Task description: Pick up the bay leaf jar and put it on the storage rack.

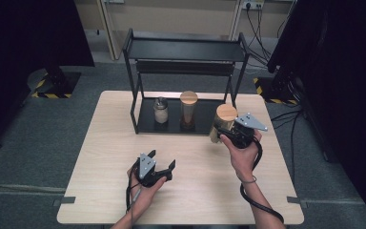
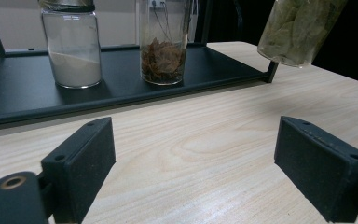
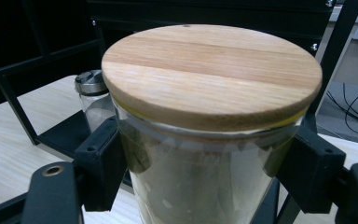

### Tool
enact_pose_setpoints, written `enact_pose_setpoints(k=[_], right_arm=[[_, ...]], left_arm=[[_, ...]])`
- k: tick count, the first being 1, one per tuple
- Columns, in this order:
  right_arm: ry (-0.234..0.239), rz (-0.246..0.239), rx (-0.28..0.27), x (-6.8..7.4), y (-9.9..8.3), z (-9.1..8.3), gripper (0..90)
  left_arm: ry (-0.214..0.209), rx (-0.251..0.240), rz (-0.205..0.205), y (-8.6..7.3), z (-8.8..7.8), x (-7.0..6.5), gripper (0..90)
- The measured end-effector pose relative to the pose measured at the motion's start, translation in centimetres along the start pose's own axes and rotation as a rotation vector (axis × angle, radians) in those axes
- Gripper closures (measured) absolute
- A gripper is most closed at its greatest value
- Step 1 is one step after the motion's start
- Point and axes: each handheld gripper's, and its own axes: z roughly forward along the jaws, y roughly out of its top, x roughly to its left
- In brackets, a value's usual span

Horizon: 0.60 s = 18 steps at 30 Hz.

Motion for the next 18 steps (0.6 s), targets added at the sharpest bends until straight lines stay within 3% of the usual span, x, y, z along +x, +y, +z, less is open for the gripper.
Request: enact_pose_setpoints(k=[18], right_arm=[[-0.007,0.007,0.003,-0.07,0.47,0.92,25.1]], left_arm=[[-0.001,0.000,0.003,0.00,0.00,-0.02,11.8]])
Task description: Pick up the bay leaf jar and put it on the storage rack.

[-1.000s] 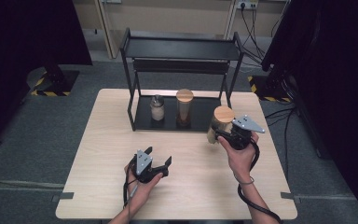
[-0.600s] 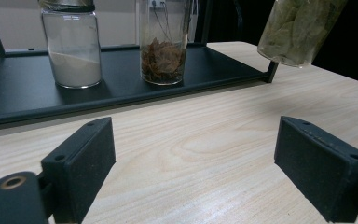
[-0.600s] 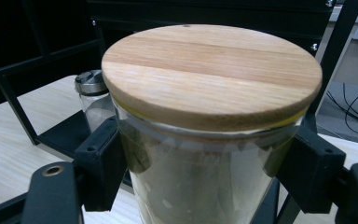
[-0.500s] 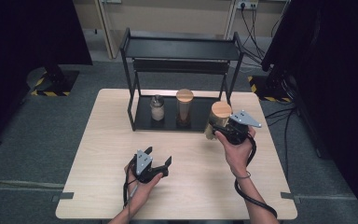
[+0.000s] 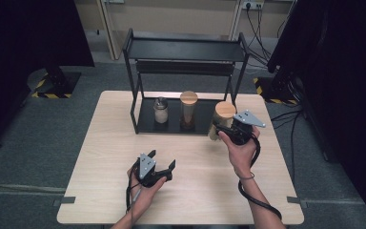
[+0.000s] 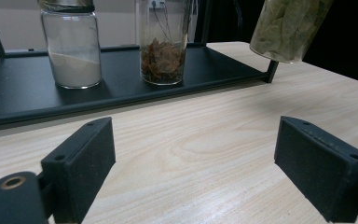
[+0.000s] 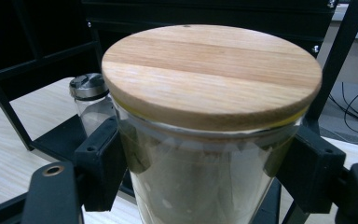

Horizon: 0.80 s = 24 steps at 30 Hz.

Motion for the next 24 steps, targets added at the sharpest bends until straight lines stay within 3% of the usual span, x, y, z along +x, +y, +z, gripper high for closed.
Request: enact_pose_setpoints(k=[24], right_arm=[[-0.005,0.003,0.009,-0.2,0.7,1.2,25.1]], left_arm=[[0.000,0.000,0.003,0.0,0.0,0.0,11.8]])
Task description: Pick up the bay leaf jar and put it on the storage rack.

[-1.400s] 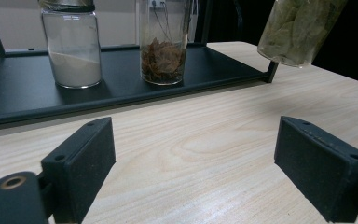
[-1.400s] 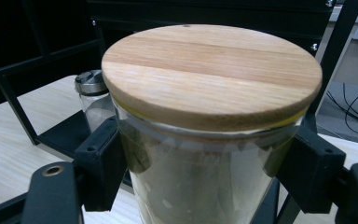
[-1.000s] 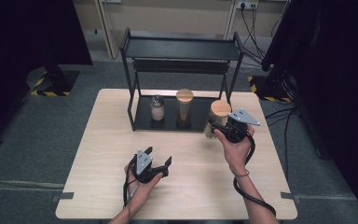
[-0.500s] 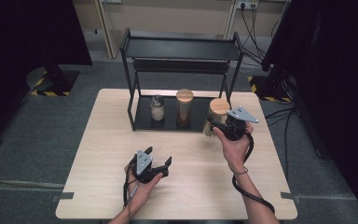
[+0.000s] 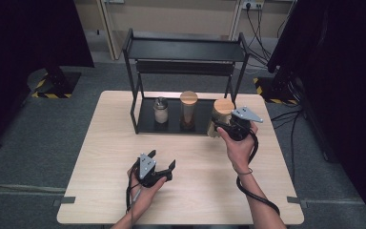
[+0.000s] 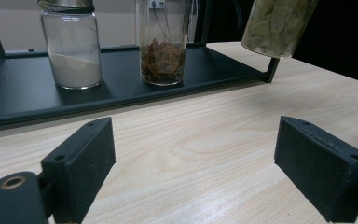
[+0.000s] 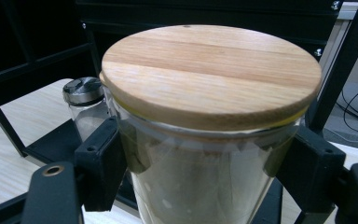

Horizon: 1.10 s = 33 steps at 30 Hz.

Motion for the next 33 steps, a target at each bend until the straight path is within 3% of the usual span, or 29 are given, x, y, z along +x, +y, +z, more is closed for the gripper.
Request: enact_pose_setpoints(k=[33], right_arm=[[-0.009,0.009,0.016,-0.2,1.1,2.4,25.1]], left_arm=[[-0.002,0.000,-0.001,0.0,0.0,0.0,11.8]])
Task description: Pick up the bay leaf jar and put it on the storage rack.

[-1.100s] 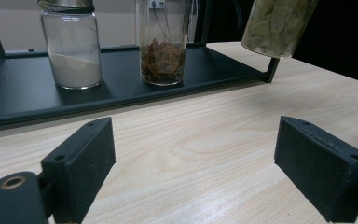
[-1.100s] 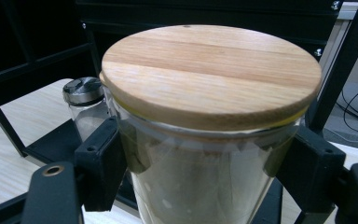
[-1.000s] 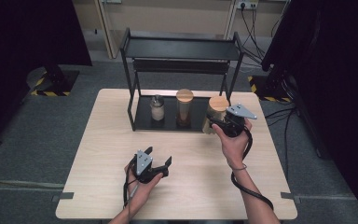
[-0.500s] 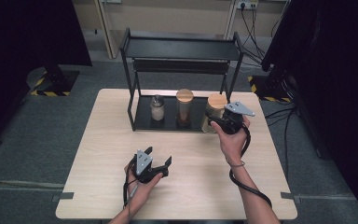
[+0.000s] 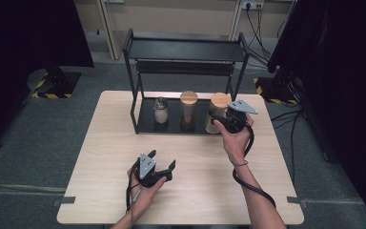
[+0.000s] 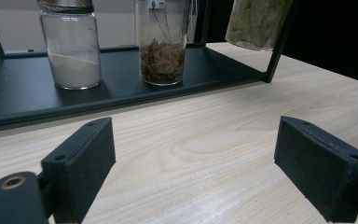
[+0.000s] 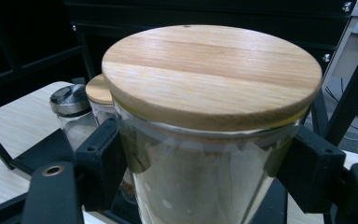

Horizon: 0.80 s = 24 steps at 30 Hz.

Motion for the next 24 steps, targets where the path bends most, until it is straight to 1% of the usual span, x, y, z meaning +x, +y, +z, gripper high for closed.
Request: enact_pose_setpoints(k=[24], right_arm=[[-0.019,0.010,0.013,-0.6,0.7,1.9,25.1]], left_arm=[[-0.001,0.000,0.001,0.0,0.0,0.0,11.8]])
